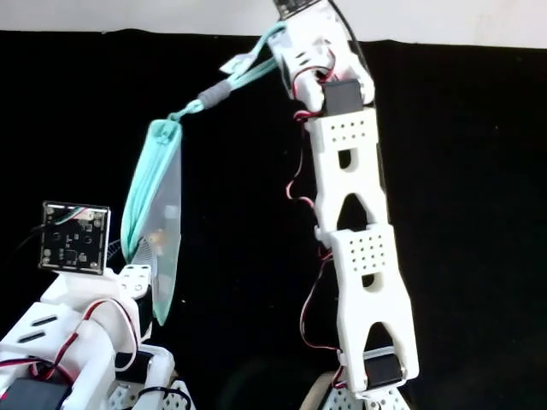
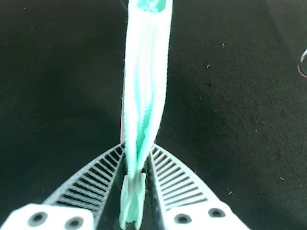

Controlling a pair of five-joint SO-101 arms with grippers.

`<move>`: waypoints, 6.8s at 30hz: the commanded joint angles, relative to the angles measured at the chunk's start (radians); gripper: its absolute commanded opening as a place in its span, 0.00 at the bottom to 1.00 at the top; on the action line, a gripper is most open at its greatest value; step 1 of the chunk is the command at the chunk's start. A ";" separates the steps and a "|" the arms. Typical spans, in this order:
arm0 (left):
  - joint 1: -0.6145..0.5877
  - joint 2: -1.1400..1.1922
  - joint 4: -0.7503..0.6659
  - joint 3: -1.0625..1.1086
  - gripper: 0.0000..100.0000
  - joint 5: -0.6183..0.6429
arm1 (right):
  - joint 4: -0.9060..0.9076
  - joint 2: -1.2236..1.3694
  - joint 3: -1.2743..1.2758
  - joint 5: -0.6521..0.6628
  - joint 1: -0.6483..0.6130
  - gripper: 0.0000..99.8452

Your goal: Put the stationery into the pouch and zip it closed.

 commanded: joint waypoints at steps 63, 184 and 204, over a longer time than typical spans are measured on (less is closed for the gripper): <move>0.186 0.977 -0.812 0.038 0.01 0.126 | 0.656 -0.223 0.255 -0.212 0.004 0.27; -0.303 -0.452 -0.284 0.527 0.01 0.203 | -0.294 -2.600 2.913 -0.328 0.151 0.01; -0.302 -0.452 -0.603 1.050 0.01 0.080 | -0.441 -2.833 3.370 -0.328 0.151 0.01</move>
